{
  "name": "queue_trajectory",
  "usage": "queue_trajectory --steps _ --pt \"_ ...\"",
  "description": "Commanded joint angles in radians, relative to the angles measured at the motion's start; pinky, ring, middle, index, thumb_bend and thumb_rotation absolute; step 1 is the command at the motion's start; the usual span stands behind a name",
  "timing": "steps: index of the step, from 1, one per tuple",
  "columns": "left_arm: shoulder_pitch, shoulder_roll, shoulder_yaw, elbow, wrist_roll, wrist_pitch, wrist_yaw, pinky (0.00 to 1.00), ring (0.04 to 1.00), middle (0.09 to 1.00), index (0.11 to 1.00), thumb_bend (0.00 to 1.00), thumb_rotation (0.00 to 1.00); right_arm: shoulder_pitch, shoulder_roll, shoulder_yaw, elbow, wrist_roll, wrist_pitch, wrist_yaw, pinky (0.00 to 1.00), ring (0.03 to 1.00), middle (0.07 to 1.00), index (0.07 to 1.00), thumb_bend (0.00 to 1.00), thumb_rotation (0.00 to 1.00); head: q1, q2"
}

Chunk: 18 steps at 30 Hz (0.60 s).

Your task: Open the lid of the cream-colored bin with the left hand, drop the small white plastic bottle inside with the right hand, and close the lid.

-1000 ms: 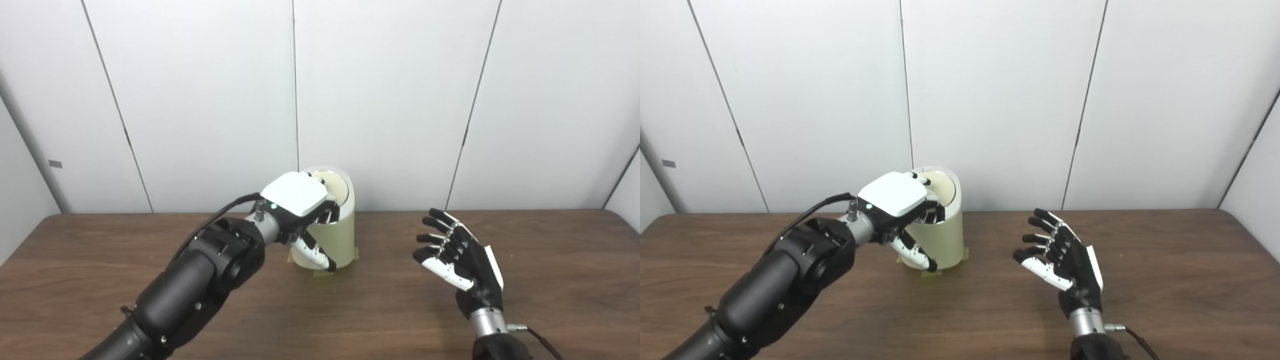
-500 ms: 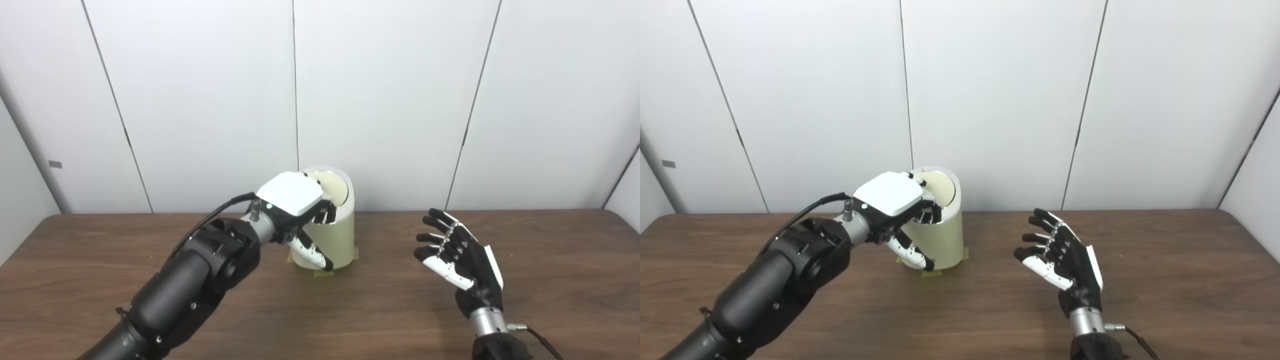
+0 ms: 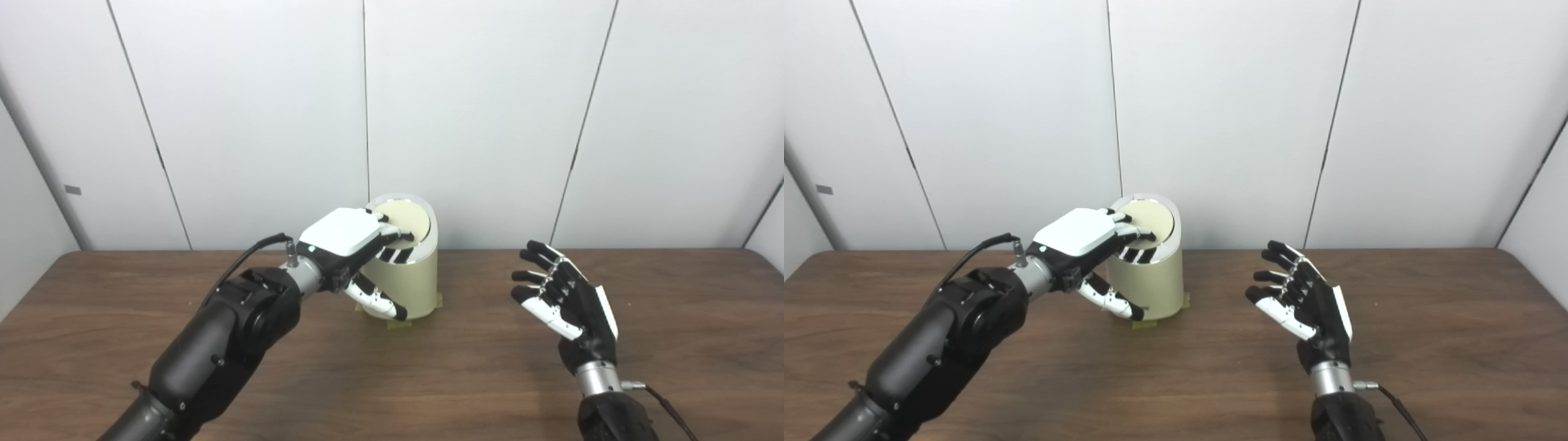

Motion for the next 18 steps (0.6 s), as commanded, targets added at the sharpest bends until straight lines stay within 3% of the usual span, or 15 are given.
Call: queue_trajectory --steps 1,12,18 --pt "0.062 0.028 -0.042 0.104 0.012 0.031 -0.093 1.00 0.966 0.850 0.894 0.85 0.34 -0.042 -0.006 -0.005 -0.040 0.004 -0.016 -0.001 0.50 0.628 0.760 0.745 0.78 0.32 0.001 0.001" --pt "0.066 0.050 -0.027 0.038 0.005 0.016 -0.043 1.00 0.943 0.829 0.874 0.82 0.36 -0.039 0.001 -0.001 -0.044 -0.012 -0.015 -0.013 0.50 0.634 0.763 0.750 0.75 0.31 0.003 -0.013" --pt "0.092 0.055 0.043 -0.056 0.000 0.012 0.039 1.00 0.936 0.830 0.879 0.75 0.36 -0.041 0.006 -0.001 -0.043 -0.010 -0.020 -0.016 0.49 0.628 0.762 0.745 0.77 0.32 0.002 -0.018"
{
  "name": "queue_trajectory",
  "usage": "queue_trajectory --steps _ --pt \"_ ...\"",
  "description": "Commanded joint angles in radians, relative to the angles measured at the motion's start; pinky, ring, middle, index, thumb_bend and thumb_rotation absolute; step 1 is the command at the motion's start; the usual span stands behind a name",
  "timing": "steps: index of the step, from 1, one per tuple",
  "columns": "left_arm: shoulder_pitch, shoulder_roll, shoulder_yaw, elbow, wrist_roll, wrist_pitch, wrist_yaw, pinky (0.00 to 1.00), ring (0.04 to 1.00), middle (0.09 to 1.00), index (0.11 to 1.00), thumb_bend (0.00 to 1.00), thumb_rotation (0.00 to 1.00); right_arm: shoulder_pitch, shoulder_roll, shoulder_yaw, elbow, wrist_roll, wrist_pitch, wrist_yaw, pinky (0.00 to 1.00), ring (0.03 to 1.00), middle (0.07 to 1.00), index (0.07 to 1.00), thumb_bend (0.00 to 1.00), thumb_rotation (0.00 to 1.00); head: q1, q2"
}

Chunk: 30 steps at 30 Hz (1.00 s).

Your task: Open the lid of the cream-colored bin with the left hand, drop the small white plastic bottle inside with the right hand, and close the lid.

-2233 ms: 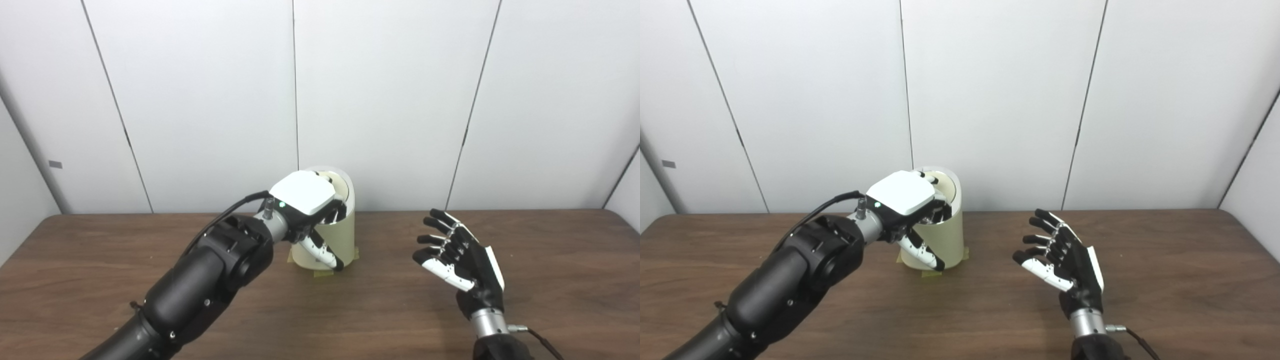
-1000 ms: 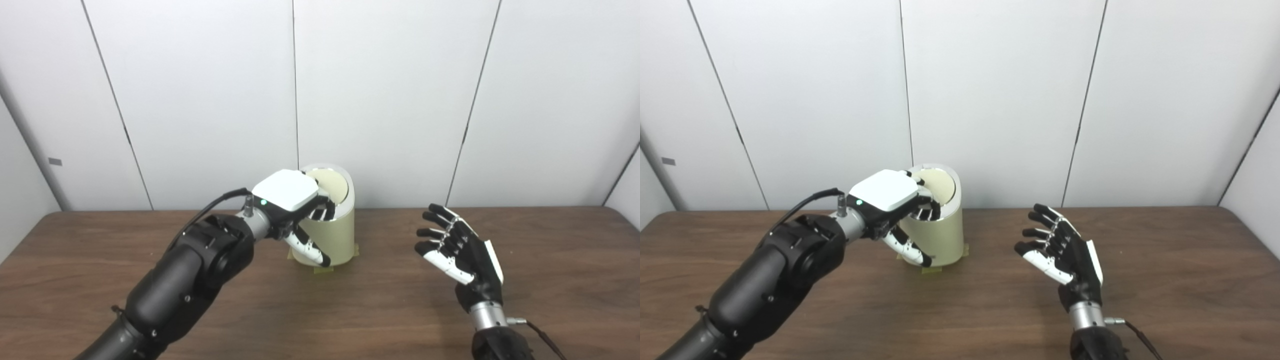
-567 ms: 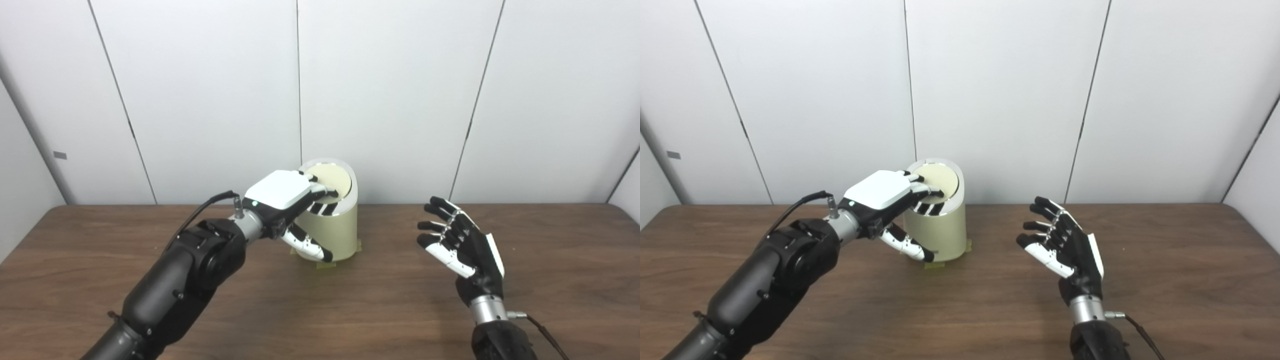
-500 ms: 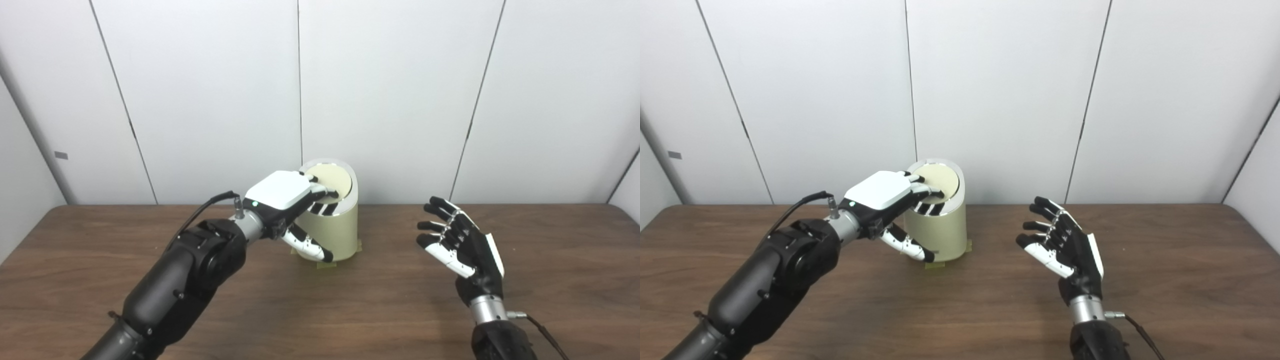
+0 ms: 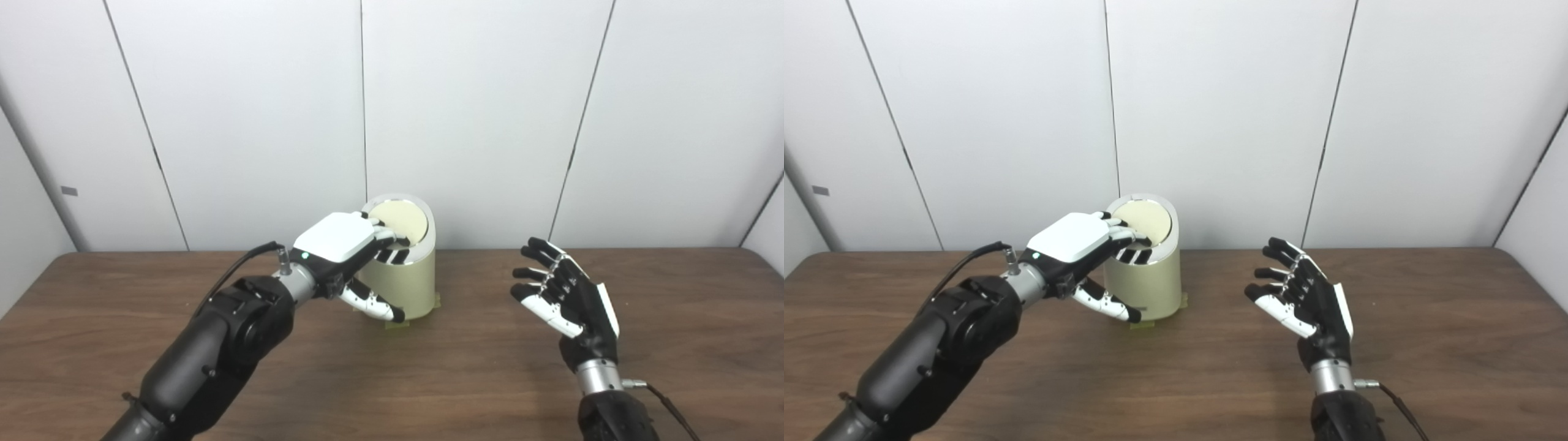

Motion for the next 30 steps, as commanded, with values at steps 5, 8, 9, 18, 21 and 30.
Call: queue_trajectory --steps 5,8,9,18,21,30 --pt "0.115 -0.018 0.162 -0.080 -0.085 0.007 0.148 0.96 0.918 0.872 0.880 0.69 0.28 -0.038 0.001 0.000 -0.025 -0.010 -0.033 -0.010 0.50 0.629 0.762 0.751 0.76 0.32 -0.002 0.000" --pt "0.190 -0.099 0.292 -0.091 -0.207 -0.034 0.295 0.82 0.886 0.876 0.872 0.65 0.21 -0.037 -0.002 0.000 -0.023 -0.006 -0.034 -0.009 0.50 0.630 0.761 0.751 0.75 0.30 -0.001 0.000" --pt "0.212 -0.127 0.330 -0.086 -0.246 -0.057 0.342 0.76 0.873 0.876 0.870 0.65 0.19 -0.037 -0.002 0.000 -0.023 -0.001 -0.033 -0.007 0.50 0.631 0.762 0.751 0.74 0.29 0.000 0.000" --pt "0.373 -0.287 0.536 -0.042 -0.628 -0.178 0.477 0.72 0.813 0.843 0.872 0.66 0.21 -0.031 -0.014 0.003 -0.023 -0.005 -0.033 -0.002 0.51 0.629 0.753 0.742 0.76 0.29 0.001 -0.004" --pt "0.411 -0.301 0.555 -0.025 -0.695 -0.187 0.472 0.69 0.765 0.805 0.861 0.66 0.27 -0.025 -0.018 0.006 -0.030 0.005 -0.032 0.011 0.51 0.636 0.757 0.744 0.73 0.25 0.000 -0.007" --pt "0.450 -0.309 0.563 -0.014 -0.848 -0.173 0.431 0.55 0.684 0.731 0.786 0.64 0.20 0.010 -0.015 0.013 -0.070 -0.004 -0.034 0.013 0.50 0.615 0.739 0.745 0.75 0.20 -0.015 -0.016"
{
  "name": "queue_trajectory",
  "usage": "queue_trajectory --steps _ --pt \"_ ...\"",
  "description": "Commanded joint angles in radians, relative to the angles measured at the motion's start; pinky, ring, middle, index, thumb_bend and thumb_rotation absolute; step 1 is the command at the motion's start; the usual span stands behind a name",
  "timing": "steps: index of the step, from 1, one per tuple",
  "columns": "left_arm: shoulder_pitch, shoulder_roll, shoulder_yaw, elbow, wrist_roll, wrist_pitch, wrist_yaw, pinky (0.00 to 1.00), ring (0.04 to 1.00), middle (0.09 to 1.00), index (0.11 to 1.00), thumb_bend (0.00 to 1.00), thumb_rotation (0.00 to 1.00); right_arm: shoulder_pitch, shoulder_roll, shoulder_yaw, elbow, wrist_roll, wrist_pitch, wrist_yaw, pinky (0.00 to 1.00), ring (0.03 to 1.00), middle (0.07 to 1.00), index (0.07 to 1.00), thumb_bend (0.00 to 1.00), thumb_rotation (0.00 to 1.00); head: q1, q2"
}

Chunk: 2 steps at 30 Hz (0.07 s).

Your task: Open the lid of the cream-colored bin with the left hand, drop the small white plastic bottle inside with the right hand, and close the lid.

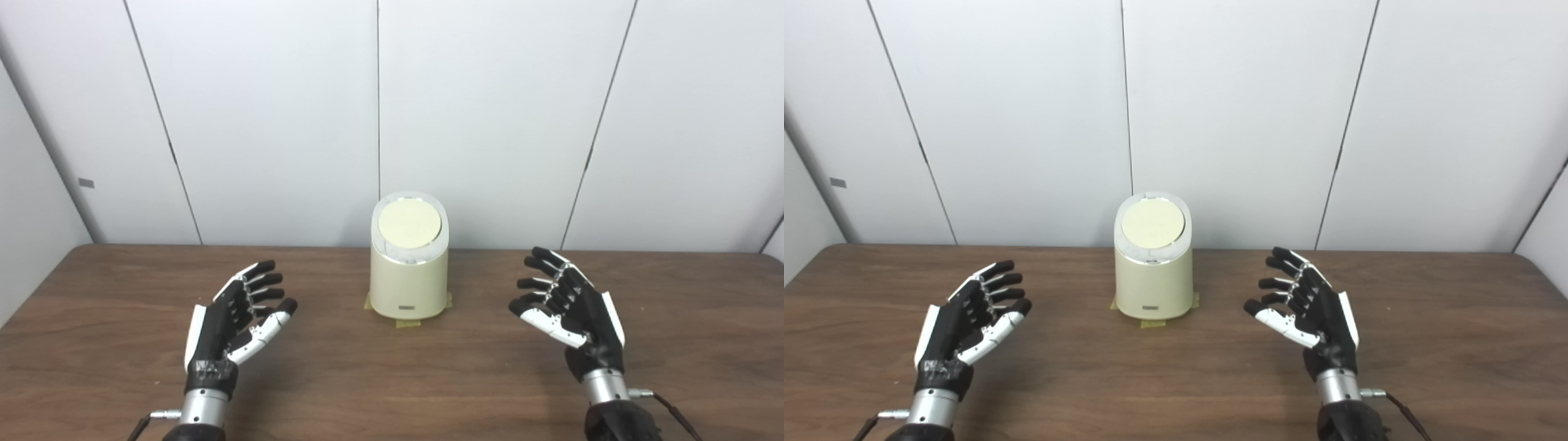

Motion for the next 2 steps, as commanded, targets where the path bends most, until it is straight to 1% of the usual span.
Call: queue_trajectory --steps 1,2 --pt "-0.032 0.004 -0.009 -0.015 -0.007 -0.026 -0.007 0.55 0.684 0.731 0.785 0.64 0.20 -0.023 -0.005 0.002 -0.045 -0.010 -0.036 0.004 0.50 0.616 0.740 0.746 0.75 0.20 -0.001 0.000" --pt "-0.033 0.006 -0.012 -0.013 -0.008 -0.029 -0.007 0.55 0.684 0.732 0.786 0.64 0.20 -0.020 -0.006 0.004 -0.046 -0.022 -0.037 -0.001 0.50 0.617 0.741 0.749 0.75 0.20 -0.001 -0.001"
